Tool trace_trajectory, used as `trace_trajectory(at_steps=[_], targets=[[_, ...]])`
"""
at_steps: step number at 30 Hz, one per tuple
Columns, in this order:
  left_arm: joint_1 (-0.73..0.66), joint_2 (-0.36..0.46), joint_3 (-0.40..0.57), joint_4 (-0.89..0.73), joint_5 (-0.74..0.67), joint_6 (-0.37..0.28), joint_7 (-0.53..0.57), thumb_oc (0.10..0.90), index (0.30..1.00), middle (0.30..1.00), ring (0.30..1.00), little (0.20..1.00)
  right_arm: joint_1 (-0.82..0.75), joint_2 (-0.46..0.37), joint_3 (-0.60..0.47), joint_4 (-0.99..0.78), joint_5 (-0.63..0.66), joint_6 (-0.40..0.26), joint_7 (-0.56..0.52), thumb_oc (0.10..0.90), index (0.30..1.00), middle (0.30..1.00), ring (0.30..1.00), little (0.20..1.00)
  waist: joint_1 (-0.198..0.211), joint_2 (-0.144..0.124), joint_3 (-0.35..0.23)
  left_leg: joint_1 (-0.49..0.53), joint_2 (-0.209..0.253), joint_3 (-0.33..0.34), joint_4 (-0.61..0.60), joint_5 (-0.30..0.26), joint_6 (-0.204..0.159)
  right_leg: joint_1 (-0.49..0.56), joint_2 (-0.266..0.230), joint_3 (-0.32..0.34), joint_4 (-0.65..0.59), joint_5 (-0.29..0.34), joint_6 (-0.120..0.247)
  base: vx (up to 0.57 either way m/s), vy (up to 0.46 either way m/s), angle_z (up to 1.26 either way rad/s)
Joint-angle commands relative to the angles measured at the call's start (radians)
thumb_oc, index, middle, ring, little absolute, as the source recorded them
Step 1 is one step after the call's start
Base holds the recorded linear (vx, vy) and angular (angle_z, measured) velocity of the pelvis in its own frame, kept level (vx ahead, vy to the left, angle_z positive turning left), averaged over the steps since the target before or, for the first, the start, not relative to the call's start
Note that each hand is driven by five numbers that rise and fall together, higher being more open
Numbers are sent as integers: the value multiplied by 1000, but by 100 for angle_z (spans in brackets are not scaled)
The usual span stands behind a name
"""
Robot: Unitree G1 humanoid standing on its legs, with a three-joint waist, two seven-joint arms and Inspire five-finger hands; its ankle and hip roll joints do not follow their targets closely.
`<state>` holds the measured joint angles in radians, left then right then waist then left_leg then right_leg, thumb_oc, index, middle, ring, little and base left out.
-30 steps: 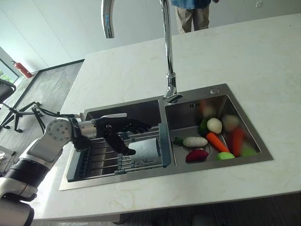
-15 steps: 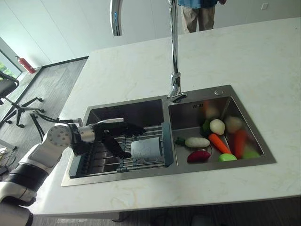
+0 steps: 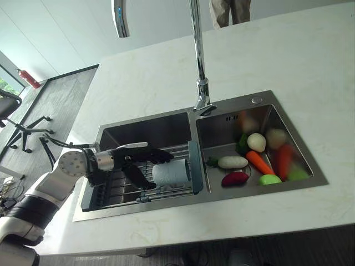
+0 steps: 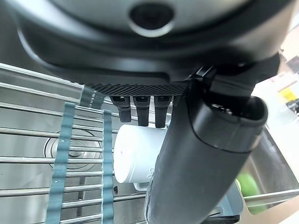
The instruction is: Place the dishes in the dishwasher.
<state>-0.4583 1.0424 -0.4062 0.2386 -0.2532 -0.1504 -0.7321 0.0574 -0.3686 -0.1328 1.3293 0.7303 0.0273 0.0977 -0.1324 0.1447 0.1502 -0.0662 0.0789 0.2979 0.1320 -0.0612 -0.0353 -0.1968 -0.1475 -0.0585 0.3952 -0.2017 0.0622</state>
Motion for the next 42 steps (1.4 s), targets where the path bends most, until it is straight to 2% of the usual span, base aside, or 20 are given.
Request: trace_trajectory(at_steps=[1,8,10,17,24,30,33,42], targets=[[-77,7,91,-37,-55,-19,42,800,900,900,900,900,5,-22,-30,-25,28,-16,15,800,900,900,900,900,-14,-12,-37,-38,25,-40,168,-218,-17,-8,-76,20,-95,52,165,-1,17,-3],[-77,-16,80,-34,-42,-8,74,800,900,900,900,900,-5,-36,-30,-38,29,-26,8,800,900,900,900,900,-24,11,-23,-42,15,-35,168,-215,-17,-18,-82,34,-95,55,166,1,27,-7],[-76,-21,78,-31,12,-39,101,800,900,900,900,900,-7,-46,-35,-41,25,-24,7,800,900,900,900,900,-27,19,-17,-44,10,-34,168,-215,-17,-22,-84,39,-95,55,167,15,28,-5],[-81,-22,49,-28,117,-41,175,800,900,900,900,900,-12,-67,-38,-50,12,-19,2,800,900,900,900,900,-37,43,12,-56,-4,-39,168,-210,-18,-36,-87,54,-95,58,167,11,12,-7],[-96,-53,44,-13,134,35,289,800,900,900,900,900,-39,-89,-35,-79,9,-35,9,800,900,900,900,900,-48,56,69,-86,-12,-44,168,-199,-21,-68,-91,60,-95,61,160,-22,15,-10],[-87,-106,37,16,139,46,317,800,900,900,900,900,-56,-93,-24,-100,15,-45,10,800,900,900,900,900,-51,57,98,-101,-10,-44,168,-190,-24,-83,-94,53,-95,65,154,-23,1,1],[-93,-137,18,20,121,78,328,800,900,900,900,900,-68,-95,-17,-115,21,-53,8,800,900,900,900,900,-52,59,112,-105,-9,-42,168,-185,-24,-86,-100,46,-95,68,152,0,0,0],[-76,-181,6,35,135,100,357,800,900,900,900,900,-77,-92,-11,-131,11,-38,-10,800,900,900,900,900,-55,68,122,-103,-15,-34,168,-181,-23,-82,-112,39,-95,69,151,4,3,0]])
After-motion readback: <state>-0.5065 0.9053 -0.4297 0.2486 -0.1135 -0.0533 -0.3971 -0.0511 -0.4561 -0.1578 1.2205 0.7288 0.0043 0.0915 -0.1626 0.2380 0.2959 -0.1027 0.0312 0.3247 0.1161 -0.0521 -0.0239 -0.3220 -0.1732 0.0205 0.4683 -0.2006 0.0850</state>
